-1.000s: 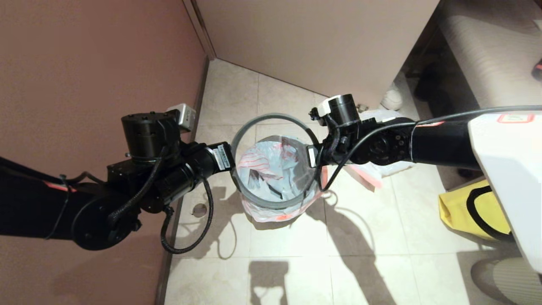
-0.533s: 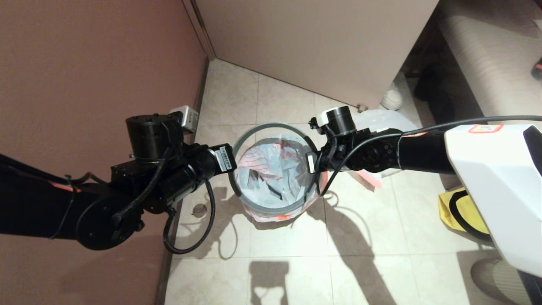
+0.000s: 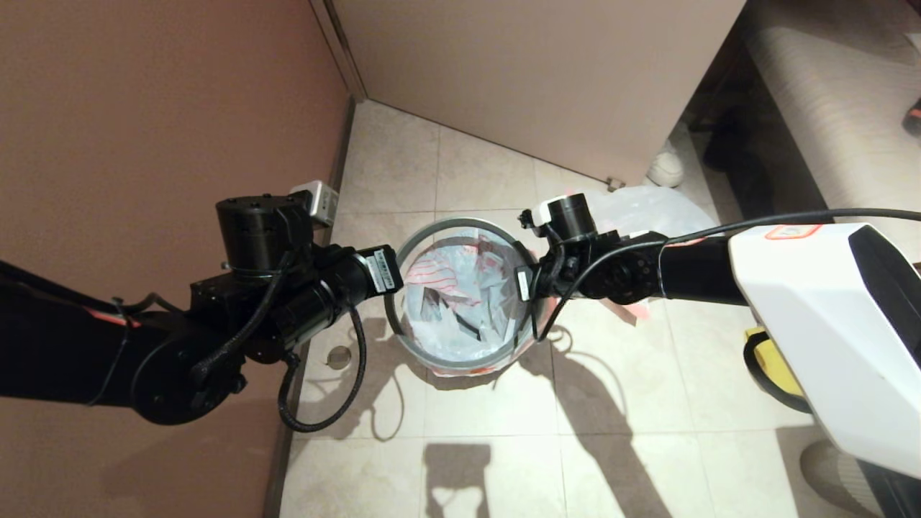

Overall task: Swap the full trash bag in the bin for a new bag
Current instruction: Place the trash can ring on the trash can

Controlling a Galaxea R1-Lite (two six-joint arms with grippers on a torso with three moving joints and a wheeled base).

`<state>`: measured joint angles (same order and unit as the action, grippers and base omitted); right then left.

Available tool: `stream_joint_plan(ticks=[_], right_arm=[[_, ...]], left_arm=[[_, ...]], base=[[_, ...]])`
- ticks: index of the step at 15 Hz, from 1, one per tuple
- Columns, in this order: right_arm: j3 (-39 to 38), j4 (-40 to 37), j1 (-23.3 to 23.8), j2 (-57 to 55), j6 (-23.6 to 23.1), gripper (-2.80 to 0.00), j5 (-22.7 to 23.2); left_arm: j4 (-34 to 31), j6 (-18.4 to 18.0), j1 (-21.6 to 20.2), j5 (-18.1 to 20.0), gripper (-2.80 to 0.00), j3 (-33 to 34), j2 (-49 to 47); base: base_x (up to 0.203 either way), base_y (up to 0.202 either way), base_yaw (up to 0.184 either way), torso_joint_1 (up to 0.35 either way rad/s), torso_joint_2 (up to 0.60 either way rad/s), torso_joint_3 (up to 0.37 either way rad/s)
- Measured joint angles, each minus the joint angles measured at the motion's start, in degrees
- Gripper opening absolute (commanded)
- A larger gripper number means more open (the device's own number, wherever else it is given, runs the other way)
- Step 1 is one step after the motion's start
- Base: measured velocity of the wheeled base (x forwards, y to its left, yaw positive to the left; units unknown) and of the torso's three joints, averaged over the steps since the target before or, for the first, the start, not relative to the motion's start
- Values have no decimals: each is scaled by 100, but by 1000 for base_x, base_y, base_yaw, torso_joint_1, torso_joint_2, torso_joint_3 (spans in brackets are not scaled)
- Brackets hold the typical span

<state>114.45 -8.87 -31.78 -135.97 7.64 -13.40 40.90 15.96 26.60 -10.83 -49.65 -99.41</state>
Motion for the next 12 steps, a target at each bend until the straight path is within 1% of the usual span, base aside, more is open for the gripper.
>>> stream_joint_plan(ticks=[3, 7, 12], right_arm=[[-9, 4, -2, -99, -219, -280, -38], [-9, 134, -13, -176, -373, -280, -195], [-9, 180, -13, -207, -411, -280, -229]], left_arm=[[-2, 0, 2, 9, -280, -2, -20], [0, 0, 5, 13, -280, -2, -33], [0, 0, -1, 13, -280, -2, -72]], base=[[0, 0, 0, 0, 0, 0], [0, 0, 0, 0, 0, 0], [0, 0, 0, 0, 0, 0]])
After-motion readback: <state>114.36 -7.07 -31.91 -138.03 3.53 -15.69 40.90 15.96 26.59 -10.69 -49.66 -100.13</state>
